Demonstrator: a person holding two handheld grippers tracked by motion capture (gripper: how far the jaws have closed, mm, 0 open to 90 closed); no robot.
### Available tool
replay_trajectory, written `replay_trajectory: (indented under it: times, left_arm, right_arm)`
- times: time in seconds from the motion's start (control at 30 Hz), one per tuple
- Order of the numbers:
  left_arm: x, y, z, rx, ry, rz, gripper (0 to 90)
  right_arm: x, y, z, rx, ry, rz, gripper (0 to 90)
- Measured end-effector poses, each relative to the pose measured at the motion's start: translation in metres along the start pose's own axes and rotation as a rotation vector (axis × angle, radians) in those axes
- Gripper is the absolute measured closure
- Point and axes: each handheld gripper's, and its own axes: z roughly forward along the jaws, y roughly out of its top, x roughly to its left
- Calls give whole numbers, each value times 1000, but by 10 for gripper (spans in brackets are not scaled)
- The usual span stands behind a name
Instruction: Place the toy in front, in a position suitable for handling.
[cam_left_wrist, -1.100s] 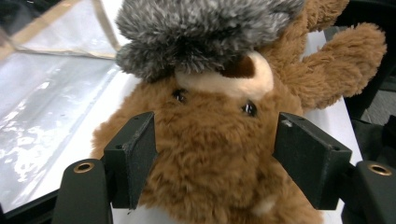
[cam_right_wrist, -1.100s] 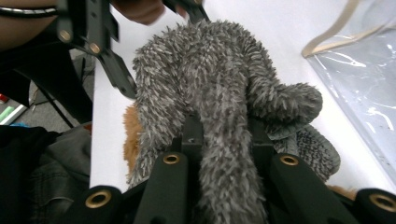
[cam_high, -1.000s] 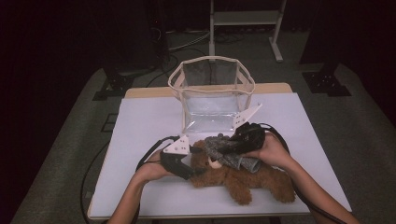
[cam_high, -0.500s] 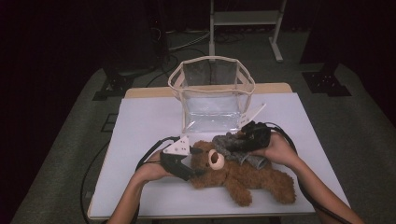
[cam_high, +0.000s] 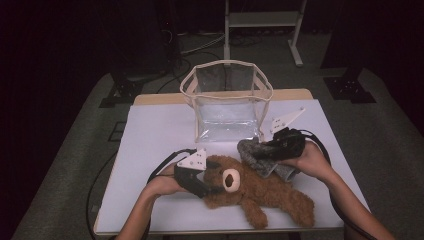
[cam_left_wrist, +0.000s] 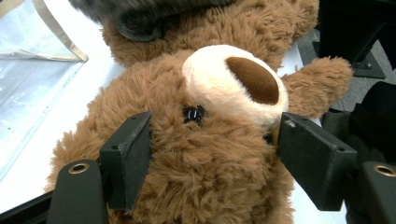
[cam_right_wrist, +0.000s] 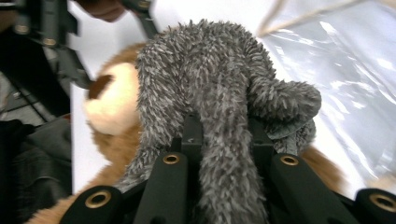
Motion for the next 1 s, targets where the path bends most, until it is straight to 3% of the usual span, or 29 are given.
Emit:
replay_trajectory:
  times: [0.13,0.17,0.23,0.3,0.47,0.5,0.67,0.8,1.0]
  left_arm:
    - [1,3,-5,-9,23,-3,268]
    - [2,4,-9,-16,60,-12,267]
    - [4,5,-11,-32,70,-22,255]
    - [4,7,-12,-52,76,-34,254]
    - [2,7,-7,-47,30,-49,237]
    - [0,6,-2,-1,25,-28,238]
    - [0,5,-2,-6,14,-43,253]
    - [-1,5,-3,-5,11,-32,253]
    - [-1,7,-2,5,16,-14,254]
  right_arm:
    - [-2,-11,3,31,9,22,743]
    - [1,-15,7,38,17,21,744]
    - [12,-25,11,-1,56,21,745]
    - [21,-29,8,-19,55,5,745]
    - [37,-33,4,-32,61,-25,745]
    - [40,-33,1,-32,61,-39,746]
    - [35,-27,-14,-58,37,-43,746]
    - [26,-20,-46,-117,-25,-41,746]
    - [24,-22,-65,-90,-74,-41,745]
